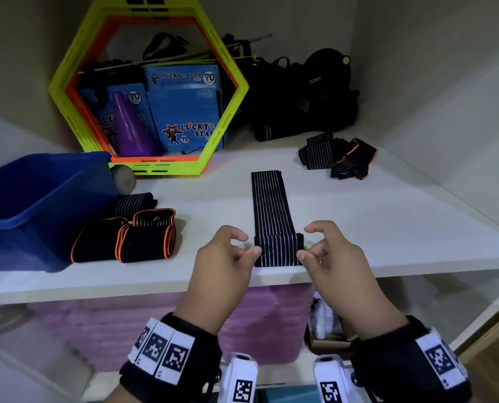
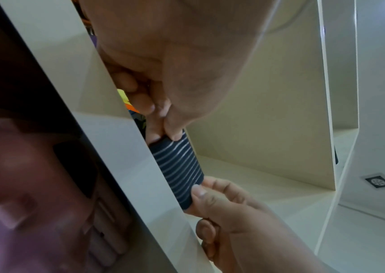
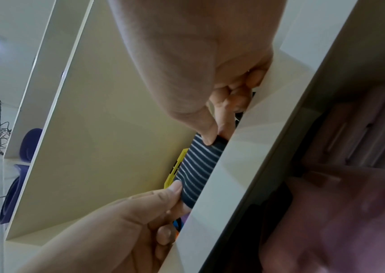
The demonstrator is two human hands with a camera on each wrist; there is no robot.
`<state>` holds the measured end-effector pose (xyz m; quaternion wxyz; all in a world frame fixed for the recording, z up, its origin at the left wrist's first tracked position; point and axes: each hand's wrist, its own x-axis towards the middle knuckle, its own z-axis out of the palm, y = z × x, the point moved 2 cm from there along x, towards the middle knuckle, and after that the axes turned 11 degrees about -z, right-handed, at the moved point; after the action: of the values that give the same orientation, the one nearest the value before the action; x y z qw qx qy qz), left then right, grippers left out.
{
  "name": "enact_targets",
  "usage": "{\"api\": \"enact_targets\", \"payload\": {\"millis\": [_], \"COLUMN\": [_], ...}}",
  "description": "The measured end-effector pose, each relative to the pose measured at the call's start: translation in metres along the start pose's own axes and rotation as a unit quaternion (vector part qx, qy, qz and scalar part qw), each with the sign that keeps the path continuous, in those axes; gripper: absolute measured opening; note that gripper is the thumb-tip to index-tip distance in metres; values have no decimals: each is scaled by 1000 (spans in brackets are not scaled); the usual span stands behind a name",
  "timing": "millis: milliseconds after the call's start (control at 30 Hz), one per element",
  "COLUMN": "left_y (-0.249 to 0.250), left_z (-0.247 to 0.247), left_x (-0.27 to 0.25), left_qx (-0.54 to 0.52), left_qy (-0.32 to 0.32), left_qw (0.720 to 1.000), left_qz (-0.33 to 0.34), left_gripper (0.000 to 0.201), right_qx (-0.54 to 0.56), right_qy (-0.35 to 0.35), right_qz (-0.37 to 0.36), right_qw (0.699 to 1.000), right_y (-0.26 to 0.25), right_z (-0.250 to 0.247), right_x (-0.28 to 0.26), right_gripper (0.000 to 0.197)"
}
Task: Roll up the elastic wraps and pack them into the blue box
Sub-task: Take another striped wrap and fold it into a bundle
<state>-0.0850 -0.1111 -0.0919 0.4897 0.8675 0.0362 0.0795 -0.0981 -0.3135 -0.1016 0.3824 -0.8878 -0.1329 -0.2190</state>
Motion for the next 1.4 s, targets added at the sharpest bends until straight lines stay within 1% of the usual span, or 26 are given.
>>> {"api": "enact_targets", "payload": {"millis": [67, 133, 300, 400, 500, 633, 667, 733, 800, 867, 933, 1000, 1067, 1133, 1167, 1200, 1233, 1300, 1400], "left_y": [2, 3, 8, 10, 9, 6, 6, 5, 3, 1, 1, 2, 1, 0, 0, 0, 0, 2, 5], "left_z": [1, 2, 4, 7, 11, 14, 13, 13, 12, 10, 7, 4, 3, 2, 3, 3, 4, 5, 6], "left_x": [0, 0, 2, 6, 7, 1, -1, -4, -4, -3, -3, -6, -8, -8, -8, -8, -7, -7, -5], "left_qx": [7, 28, 110, 156, 197, 194, 195, 215, 243, 252, 234, 196, 163, 141, 131, 116, 98, 67, 60], "left_qy": [11, 23, 44, 41, 25, 23, 18, -18, -49, -59, -59, -51, -30, -6, 5, 11, 16, 21, 32], "left_qw": [1000, 999, 987, 980, 973, 970, 969, 964, 956, 953, 959, 970, 979, 986, 989, 991, 994, 997, 997], "left_qz": [13, 38, 108, 115, 118, 147, 153, 154, 158, 155, 147, 132, 114, 88, 74, 60, 48, 28, 20], "left_gripper": [19, 19, 13, 14, 20, 23, 26, 38, 52, 59, 57, 54, 42, 28, 23, 19, 16, 13, 15], "right_qx": [-15, -35, -61, -101, -143, -164, -167, -167, -163, -164, -160, -153, -129, -113, -103, -90, -80, -66, -55], "right_qy": [-16, -45, -97, -124, -155, -166, -165, -175, -196, -212, -214, -226, -232, -214, -203, -188, -174, -144, -113], "right_qz": [-11, -21, -19, -18, -20, -22, -26, -21, -19, -14, -12, -7, -3, 6, 16, 23, 33, 39, 53], "right_qw": [1000, 998, 993, 987, 977, 972, 972, 970, 967, 963, 963, 962, 964, 970, 974, 978, 981, 987, 991], "right_y": [-4, -6, -10, -10, -10, -9, -8, -8, -6, -5, -4, -3, -2, -4, -5, -4, -5, -6, -8], "right_z": [0, -1, -3, 0, 3, 5, 4, 2, -1, -4, -6, -9, -11, -13, -13, -12, -12, -12, -10], "right_x": [1, 3, 13, 18, 18, 16, 16, 14, 11, 11, 12, 12, 11, 12, 12, 13, 13, 13, 11], "right_gripper": [41, 43, 35, 36, 40, 42, 42, 44, 55, 63, 61, 53, 38, 11, 17, 30, 40, 48, 56]}}
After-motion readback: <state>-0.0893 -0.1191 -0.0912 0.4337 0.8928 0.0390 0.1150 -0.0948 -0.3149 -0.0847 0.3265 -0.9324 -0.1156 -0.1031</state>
